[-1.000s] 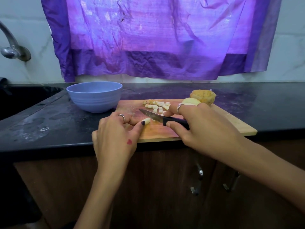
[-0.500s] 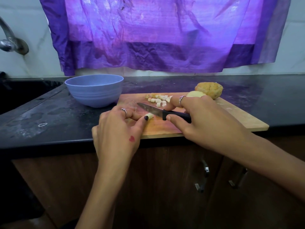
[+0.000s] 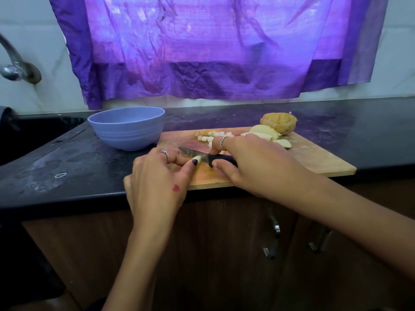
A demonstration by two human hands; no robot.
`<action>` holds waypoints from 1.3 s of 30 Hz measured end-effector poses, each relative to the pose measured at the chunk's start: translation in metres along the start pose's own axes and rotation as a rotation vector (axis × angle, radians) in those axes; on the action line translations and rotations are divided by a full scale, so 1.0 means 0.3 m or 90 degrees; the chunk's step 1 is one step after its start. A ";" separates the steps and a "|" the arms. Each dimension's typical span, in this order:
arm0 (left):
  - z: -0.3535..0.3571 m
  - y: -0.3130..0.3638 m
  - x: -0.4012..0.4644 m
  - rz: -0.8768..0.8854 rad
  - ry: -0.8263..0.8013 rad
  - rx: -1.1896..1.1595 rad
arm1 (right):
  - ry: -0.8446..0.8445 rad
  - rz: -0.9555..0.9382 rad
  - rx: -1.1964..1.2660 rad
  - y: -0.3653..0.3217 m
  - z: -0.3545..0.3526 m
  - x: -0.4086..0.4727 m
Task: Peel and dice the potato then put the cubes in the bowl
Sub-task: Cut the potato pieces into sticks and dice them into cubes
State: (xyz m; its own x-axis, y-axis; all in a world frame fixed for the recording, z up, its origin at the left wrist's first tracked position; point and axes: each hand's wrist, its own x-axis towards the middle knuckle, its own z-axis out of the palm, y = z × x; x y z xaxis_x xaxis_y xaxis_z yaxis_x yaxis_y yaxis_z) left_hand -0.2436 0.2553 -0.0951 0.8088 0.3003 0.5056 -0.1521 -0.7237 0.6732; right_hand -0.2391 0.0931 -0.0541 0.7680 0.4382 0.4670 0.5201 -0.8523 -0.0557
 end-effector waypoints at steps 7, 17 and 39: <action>0.006 -0.004 -0.001 0.012 0.024 0.026 | 0.009 0.003 -0.053 0.004 -0.050 -0.094; -0.015 -0.002 0.033 -0.043 -0.050 0.016 | 0.086 0.058 0.008 -0.034 -0.045 -0.092; 0.014 -0.024 0.003 0.029 0.040 -0.009 | 0.039 0.032 0.049 -0.010 -0.029 -0.073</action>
State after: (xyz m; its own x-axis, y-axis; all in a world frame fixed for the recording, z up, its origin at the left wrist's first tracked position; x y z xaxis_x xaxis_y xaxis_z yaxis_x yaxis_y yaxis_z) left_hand -0.2394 0.2583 -0.1017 0.7637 0.3065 0.5682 -0.1960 -0.7285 0.6564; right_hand -0.2607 0.0836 -0.0564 0.7710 0.3749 0.5148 0.5100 -0.8475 -0.1467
